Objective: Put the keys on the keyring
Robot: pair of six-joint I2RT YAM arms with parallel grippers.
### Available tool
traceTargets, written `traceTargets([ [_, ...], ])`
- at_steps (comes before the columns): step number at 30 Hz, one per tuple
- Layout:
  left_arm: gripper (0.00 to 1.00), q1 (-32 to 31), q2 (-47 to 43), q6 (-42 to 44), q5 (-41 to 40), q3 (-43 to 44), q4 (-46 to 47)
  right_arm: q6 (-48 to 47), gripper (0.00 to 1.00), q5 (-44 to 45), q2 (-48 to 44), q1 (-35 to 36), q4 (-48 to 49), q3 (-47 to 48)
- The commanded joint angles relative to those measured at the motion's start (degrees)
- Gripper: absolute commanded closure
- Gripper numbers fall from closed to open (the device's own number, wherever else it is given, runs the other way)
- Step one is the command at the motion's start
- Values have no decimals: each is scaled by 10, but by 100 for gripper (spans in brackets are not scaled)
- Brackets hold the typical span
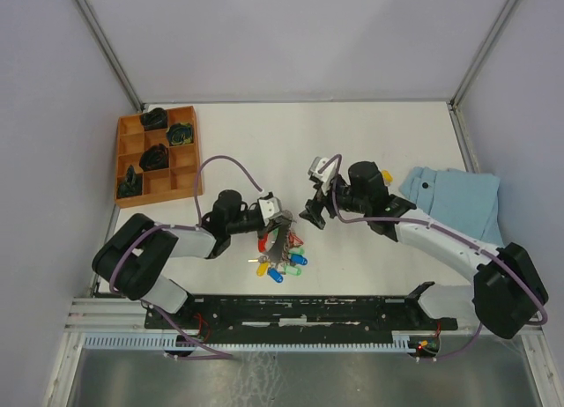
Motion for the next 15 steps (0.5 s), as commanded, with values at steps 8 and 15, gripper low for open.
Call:
traceTargets([
  [8,97,-2,-39,-40,-80,30,-35,218,0,249,-43,-1,20,5],
  [15,97,-2,-44,-44,-84,35,-47,123,2,148,38,-2,1,17],
])
